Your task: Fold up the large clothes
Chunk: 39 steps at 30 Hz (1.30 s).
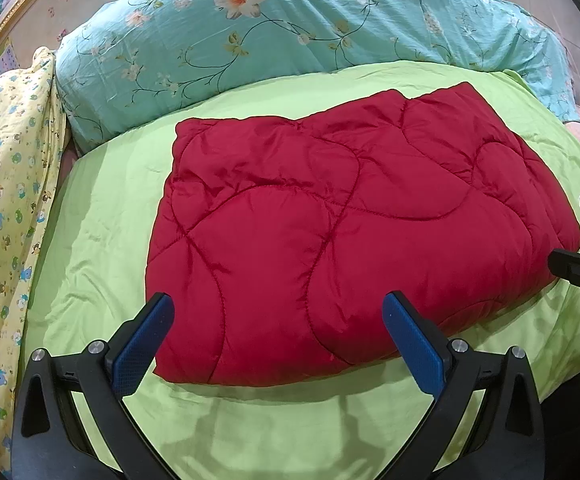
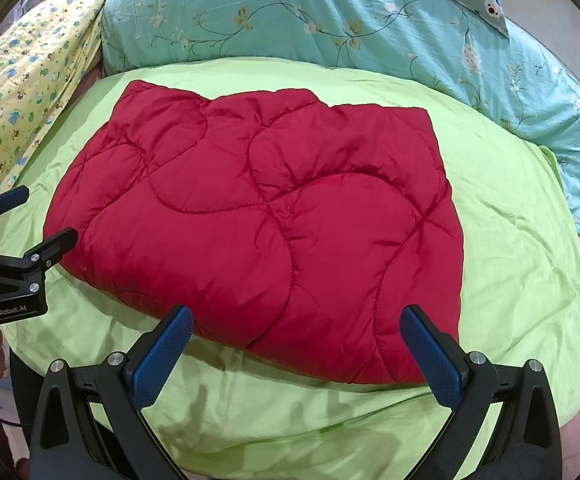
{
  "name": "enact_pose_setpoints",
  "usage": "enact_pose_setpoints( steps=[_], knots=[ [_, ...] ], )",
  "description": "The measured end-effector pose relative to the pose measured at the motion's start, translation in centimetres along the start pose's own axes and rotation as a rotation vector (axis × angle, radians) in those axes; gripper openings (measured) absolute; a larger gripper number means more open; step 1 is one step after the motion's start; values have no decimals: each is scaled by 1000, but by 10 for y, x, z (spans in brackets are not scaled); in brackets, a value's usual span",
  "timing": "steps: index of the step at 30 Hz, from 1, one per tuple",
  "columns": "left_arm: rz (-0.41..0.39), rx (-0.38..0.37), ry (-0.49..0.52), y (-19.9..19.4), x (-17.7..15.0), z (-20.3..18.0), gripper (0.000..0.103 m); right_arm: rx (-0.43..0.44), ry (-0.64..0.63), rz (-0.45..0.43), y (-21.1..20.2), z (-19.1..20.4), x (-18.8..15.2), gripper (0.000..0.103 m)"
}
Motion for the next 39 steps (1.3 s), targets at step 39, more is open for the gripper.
enact_pose_setpoints(
  steps=[39],
  knots=[
    [0, -7, -9, 2, 1, 2, 103, 15, 14, -7, -3, -4, 3, 103]
  ],
)
Point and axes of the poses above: each gripper's, at about its wrist camera, not at the fingertips, and y roughly the way its jaws point, z to its left, x to its top, the point moved 5 cm from there along y, roughly the way its jaws point, and after that the axes turned 11 degrees about y, right-handed, at the moved point
